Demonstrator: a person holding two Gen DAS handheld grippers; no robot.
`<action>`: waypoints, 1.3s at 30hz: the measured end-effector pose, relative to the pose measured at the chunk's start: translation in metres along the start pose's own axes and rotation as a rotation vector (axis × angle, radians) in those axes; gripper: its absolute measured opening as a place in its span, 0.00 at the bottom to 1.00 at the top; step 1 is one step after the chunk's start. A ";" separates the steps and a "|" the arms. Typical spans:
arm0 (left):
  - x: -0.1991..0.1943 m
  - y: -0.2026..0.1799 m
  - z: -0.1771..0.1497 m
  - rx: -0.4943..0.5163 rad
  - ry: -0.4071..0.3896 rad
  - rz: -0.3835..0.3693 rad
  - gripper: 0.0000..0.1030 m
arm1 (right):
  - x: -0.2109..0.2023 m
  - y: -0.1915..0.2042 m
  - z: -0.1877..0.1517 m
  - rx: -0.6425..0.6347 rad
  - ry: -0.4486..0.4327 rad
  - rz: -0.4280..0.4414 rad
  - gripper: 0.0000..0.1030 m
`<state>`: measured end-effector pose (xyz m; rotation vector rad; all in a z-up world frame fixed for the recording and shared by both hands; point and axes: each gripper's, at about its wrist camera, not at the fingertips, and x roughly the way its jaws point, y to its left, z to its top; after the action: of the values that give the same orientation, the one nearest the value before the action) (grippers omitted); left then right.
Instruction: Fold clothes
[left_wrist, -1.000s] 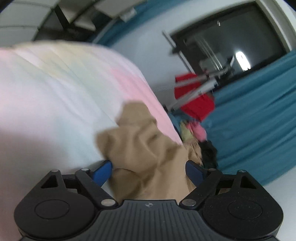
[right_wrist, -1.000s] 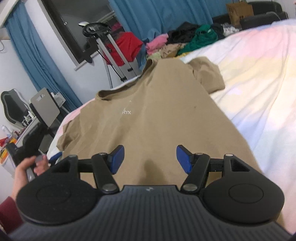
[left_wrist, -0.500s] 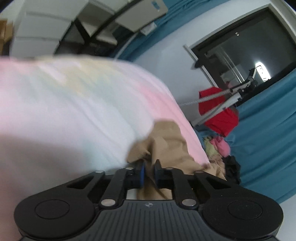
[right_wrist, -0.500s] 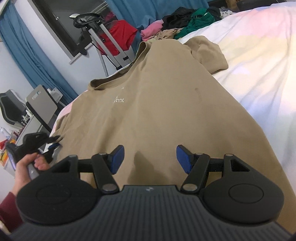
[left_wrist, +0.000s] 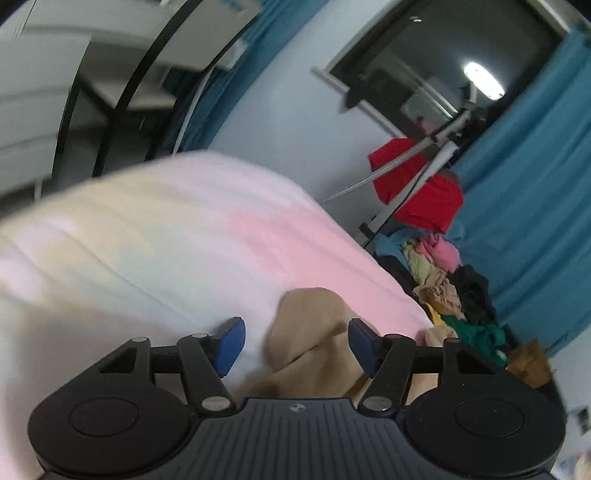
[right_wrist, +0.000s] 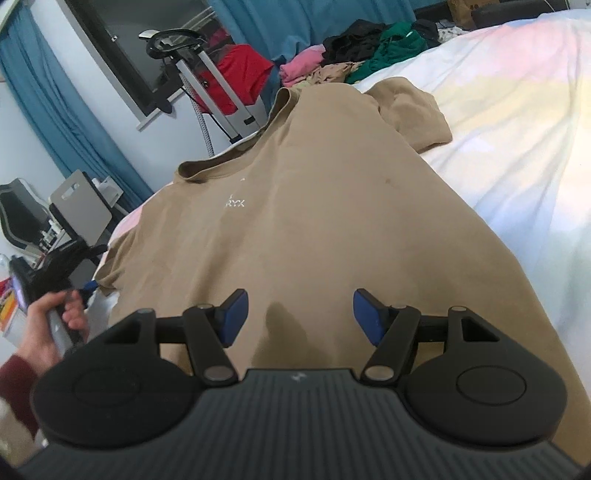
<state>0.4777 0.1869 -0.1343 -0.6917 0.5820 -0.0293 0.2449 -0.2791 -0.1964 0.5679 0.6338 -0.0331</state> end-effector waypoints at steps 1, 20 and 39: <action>0.006 -0.006 0.000 0.015 0.012 -0.014 0.58 | 0.003 0.000 0.000 -0.005 0.000 -0.006 0.64; 0.011 -0.100 -0.008 0.528 -0.135 0.495 0.53 | -0.002 0.001 0.005 -0.034 -0.041 -0.015 0.63; -0.289 -0.162 -0.172 0.621 -0.151 0.148 0.84 | -0.066 0.026 0.011 -0.228 -0.223 0.004 0.64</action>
<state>0.1720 0.0206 0.0012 -0.0451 0.4423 -0.0177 0.2026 -0.2721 -0.1393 0.3383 0.4125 -0.0200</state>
